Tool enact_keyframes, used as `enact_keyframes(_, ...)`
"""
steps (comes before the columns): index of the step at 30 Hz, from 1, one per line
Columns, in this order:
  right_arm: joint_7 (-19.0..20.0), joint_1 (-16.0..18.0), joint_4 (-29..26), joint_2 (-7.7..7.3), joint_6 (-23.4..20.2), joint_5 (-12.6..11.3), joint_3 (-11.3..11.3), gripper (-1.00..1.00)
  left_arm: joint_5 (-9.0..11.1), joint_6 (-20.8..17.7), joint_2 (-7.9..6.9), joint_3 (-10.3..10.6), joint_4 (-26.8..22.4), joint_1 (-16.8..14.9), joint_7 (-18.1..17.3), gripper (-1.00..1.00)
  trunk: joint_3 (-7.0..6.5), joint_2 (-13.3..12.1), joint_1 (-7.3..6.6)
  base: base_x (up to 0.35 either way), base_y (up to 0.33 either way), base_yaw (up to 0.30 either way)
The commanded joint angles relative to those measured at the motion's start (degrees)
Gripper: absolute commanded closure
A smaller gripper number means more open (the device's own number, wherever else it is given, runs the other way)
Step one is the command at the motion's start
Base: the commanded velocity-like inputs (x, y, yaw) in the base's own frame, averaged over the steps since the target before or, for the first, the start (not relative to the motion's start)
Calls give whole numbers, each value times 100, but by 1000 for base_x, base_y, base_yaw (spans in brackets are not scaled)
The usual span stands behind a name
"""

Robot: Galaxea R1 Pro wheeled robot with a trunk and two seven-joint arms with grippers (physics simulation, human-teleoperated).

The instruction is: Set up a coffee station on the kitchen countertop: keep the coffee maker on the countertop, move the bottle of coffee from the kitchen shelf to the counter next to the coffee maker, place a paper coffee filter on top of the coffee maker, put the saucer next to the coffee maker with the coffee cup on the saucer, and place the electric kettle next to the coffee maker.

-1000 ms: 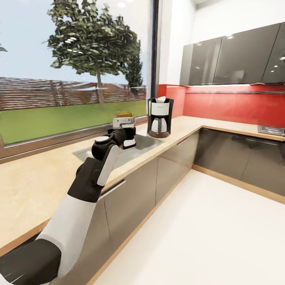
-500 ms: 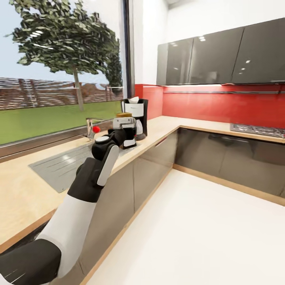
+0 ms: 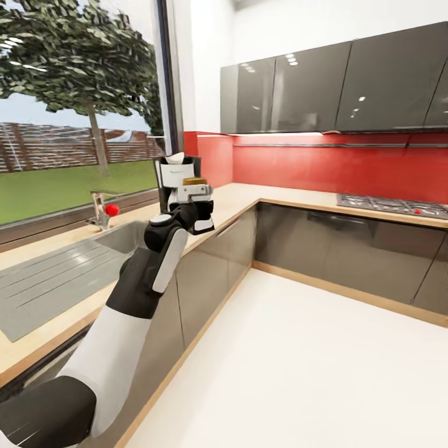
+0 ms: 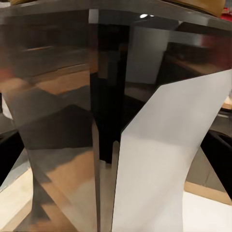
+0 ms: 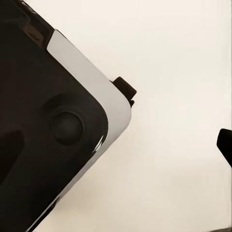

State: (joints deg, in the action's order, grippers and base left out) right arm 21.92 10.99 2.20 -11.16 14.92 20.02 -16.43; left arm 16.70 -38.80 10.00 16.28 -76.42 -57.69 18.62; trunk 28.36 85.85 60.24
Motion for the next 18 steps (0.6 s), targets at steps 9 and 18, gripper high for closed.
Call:
enact_keyframes(9, 2, 9, 17, 0, 40, 2, -27, -100, 52, -21, 0, 7, -5, -8, 54, 100, 6, 4, 3, 261, -211, -5)
enact_keyframes(18, 3, 9, 17, 0, 44, 2, -27, -100, 52, -22, 0, 7, -5, -6, 54, 100, 6, 4, 3, 262, -211, 0)
